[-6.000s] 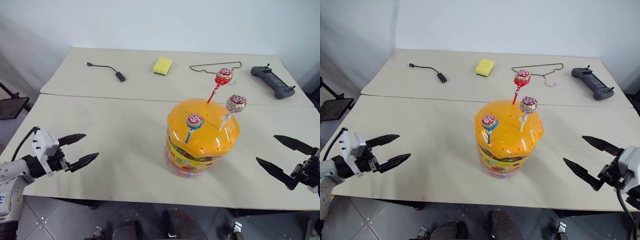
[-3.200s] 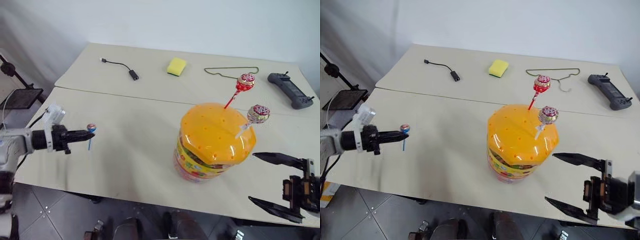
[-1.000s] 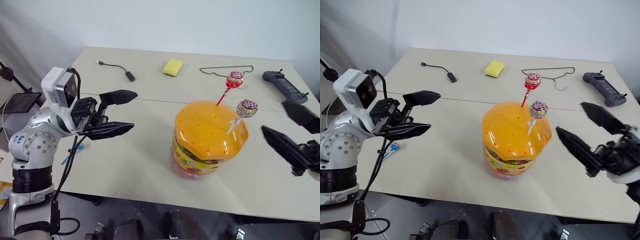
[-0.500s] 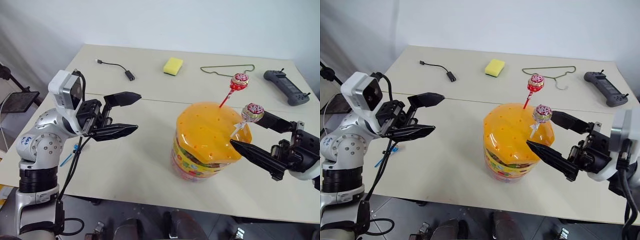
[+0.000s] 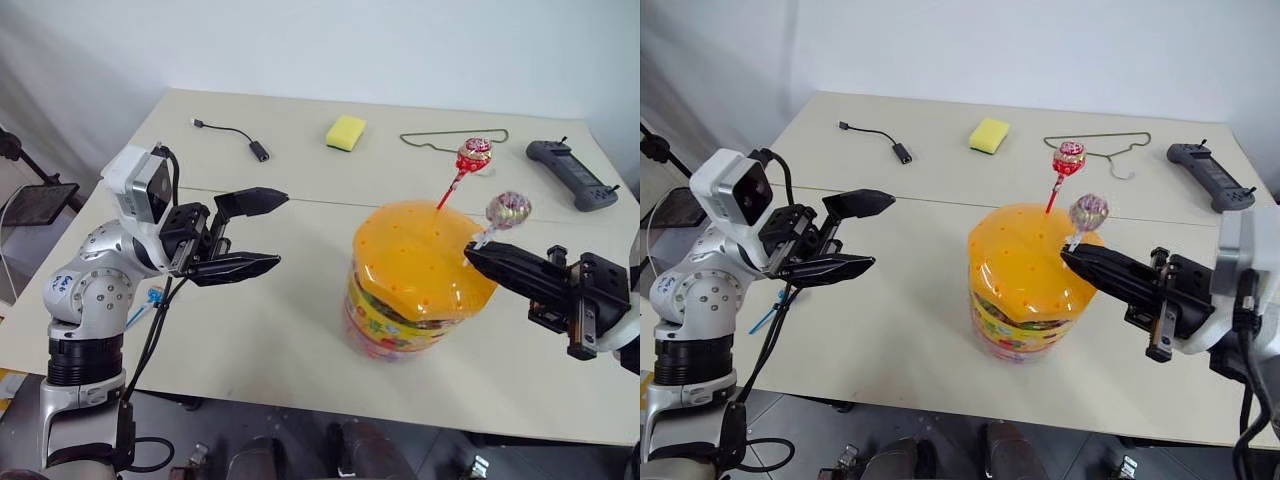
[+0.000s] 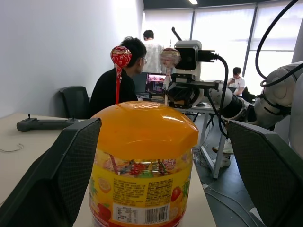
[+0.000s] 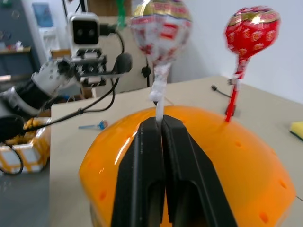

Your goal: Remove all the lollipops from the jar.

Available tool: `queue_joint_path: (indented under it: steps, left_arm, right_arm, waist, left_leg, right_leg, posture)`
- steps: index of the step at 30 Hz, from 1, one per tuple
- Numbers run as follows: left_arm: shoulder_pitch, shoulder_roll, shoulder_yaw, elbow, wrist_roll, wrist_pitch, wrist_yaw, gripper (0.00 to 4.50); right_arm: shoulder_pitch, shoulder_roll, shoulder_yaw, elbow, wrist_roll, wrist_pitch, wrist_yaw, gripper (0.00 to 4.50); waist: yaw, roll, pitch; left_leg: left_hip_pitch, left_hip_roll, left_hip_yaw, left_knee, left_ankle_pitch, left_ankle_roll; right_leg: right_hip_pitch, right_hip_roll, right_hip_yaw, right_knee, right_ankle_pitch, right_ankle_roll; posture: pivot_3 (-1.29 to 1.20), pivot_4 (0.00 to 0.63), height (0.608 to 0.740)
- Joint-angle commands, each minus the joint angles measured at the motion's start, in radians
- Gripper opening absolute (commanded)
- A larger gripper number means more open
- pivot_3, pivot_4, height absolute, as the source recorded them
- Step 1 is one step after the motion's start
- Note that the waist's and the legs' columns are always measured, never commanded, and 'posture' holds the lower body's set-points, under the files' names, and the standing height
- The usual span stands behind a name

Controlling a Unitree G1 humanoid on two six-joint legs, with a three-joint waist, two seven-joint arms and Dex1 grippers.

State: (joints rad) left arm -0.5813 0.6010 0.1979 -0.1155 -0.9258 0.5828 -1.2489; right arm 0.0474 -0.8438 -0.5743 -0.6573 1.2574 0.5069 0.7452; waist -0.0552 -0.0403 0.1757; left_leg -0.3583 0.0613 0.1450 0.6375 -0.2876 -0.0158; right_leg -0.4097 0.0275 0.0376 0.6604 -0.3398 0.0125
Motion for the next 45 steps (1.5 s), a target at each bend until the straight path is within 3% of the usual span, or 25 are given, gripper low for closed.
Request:
queue_joint_path:
  steps: [1, 5, 11, 16, 19, 25, 32, 38, 41, 45]
  left_arm:
    - [-0.025, -0.003, -0.01, 0.003, -0.002, -0.009, -0.031, 4.5]
    - [-0.039, -0.024, -0.025, 0.008, -0.002, -0.02, -0.046, 4.5]
    - [-0.051, -0.037, -0.038, 0.015, 0.005, -0.02, -0.069, 4.5]
    - [-0.054, -0.003, -0.05, -0.029, 0.008, -0.014, -0.111, 4.5]
    - [-0.044, 0.035, -0.059, -0.056, 0.021, -0.017, -0.141, 4.5]
    - [-0.034, 0.052, -0.069, -0.077, 0.04, -0.03, -0.154, 4.5]
    - [-0.024, 0.043, -0.065, -0.081, 0.062, -0.056, -0.126, 4.5]
    - [-0.025, 0.037, -0.074, -0.095, 0.066, -0.064, -0.119, 4.5]
    - [-0.028, 0.04, -0.074, -0.099, 0.055, -0.052, -0.118, 4.5]
    - [-0.026, 0.043, -0.076, -0.101, 0.052, -0.047, -0.12, 4.5]
  right_arm:
    - [-0.021, 0.0, -0.091, 0.024, 0.1, 0.002, -0.043, 0.03]
    - [-0.058, -0.023, -0.205, 0.077, 0.299, 0.014, -0.16, 0.03]
    - [0.05, -0.026, -0.381, 0.109, 0.359, 0.068, -0.199, 0.03]
    - [0.304, -0.042, -0.536, 0.272, 0.059, 0.101, -0.121, 0.03]
    - [0.393, -0.068, -0.495, 0.353, -0.154, 0.09, -0.127, 0.03]
    - [0.407, -0.165, -0.284, 0.494, -0.548, 0.117, -0.274, 0.03]
    - [0.393, -0.169, -0.099, 0.568, -0.729, 0.022, -0.111, 0.03]
    - [0.344, -0.158, -0.063, 0.629, -0.785, 0.054, -0.08, 0.03]
    - [0.345, -0.144, -0.075, 0.611, -0.789, 0.064, -0.053, 0.72]
    - [0.353, -0.126, -0.1, 0.6, -0.797, 0.06, -0.028, 2.1]
  waist:
    - [0.0, 0.0, 0.0]
    - [0.001, 0.0, 0.0]
    - [0.002, 0.0, 0.0]
    - [0.006, 0.0, 0.0]
    - [0.002, 0.0, 0.0]
    - [-0.013, 0.0, 0.0]
    - [-0.006, 0.001, 0.0]
    - [0.0, 0.001, 0.0]
    - [-0.001, 0.001, 0.0]
    - [0.0, 0.001, 0.0]
  left_leg:
    - [0.0, 0.0, 0.0, 0.0, 0.0, 0.0]
    - [0.0, 0.0, 0.0, 0.0, 0.0, 0.0]
    - [-0.001, 0.0, 0.0, -0.001, 0.0, 0.0]
    - [-0.002, 0.0, -0.001, -0.001, -0.001, 0.001]
    - [-0.002, -0.001, -0.001, -0.001, -0.001, 0.001]
    - [0.002, -0.001, 0.002, -0.005, 0.001, 0.0]
    - [0.002, -0.001, 0.001, -0.008, 0.003, -0.002]
    - [0.002, -0.002, 0.002, -0.006, 0.001, -0.001]
    - [0.002, -0.002, 0.002, -0.007, 0.001, -0.001]
    - [0.002, -0.002, 0.002, -0.007, 0.001, -0.001]
  right_leg:
    - [0.0, 0.0, 0.0, 0.0, 0.0, 0.0]
    - [0.0, 0.0, 0.0, 0.0, 0.0, 0.0]
    - [0.0, 0.0, 0.0, -0.001, 0.0, 0.0]
    - [0.0, 0.0, 0.0, -0.004, -0.001, 0.001]
    - [0.0, 0.0, 0.001, -0.004, -0.001, 0.001]
    - [0.0, 0.0, 0.004, -0.002, -0.001, 0.001]
    - [0.0, 0.002, 0.004, -0.002, -0.001, 0.001]
    - [0.0, 0.0, 0.005, -0.002, -0.001, 0.001]
    - [-0.001, 0.001, 0.005, -0.002, -0.001, 0.002]
    - [-0.001, 0.001, 0.005, -0.002, -0.001, 0.002]
  posture:
    - [0.0, 0.15, 0.74]
    - [0.0, 0.15, 0.74]
    - [0.0, 0.15, 0.74]
    - [0.0, 0.15, 0.74]
    - [0.0, 0.15, 0.74]
    - [0.0, 0.15, 0.74]
    - [0.0, 0.15, 0.74]
    - [0.0, 0.15, 0.74]
    - [0.0, 0.15, 0.74]
    - [0.0, 0.15, 0.74]
